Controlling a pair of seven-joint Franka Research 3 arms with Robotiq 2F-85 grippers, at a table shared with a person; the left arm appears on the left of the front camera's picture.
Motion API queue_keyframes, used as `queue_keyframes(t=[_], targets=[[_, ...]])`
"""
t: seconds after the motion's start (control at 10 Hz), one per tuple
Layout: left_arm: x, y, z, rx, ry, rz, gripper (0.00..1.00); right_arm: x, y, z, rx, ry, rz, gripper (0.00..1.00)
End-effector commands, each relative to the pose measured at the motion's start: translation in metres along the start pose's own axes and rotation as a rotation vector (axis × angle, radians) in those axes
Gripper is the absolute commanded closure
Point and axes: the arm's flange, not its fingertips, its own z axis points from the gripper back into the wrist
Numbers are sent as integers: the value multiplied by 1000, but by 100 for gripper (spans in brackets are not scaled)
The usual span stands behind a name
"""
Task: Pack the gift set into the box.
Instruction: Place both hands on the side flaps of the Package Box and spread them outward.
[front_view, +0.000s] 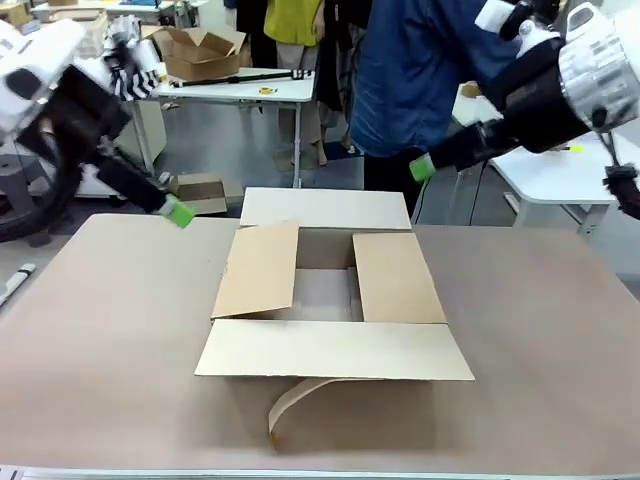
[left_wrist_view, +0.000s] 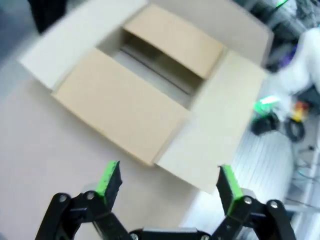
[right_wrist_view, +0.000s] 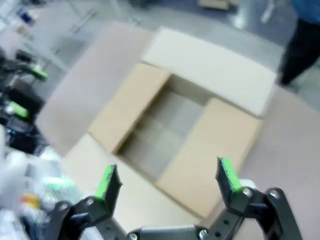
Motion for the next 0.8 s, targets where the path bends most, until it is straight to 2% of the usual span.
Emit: queue_keyframes(t=[0.0,0.1,0.2,0.4,0.5,0.6,0.7], targets=[[-7,25,40,-76,-13,537,0,-43,-13,35,346,-227,-577,0],[-19,32,55,-46,-146,682,0,-60,-29,54,384,-279,-689,0],[-34,42,68,-89,-317,824,0,-79,-44,72,433,-351,-747,0],[-63,56,79,-135,-559,1010,0,-122,-85,101,399,-488,-921,0],[-69,58,81,-146,-664,1014,0,-140,-103,105,304,-452,-990,0],[-69,56,82,-151,-725,982,0,-156,-126,96,259,-350,-1056,0],[-67,54,77,-171,-716,955,0,-171,-145,78,283,-228,-1073,0]])
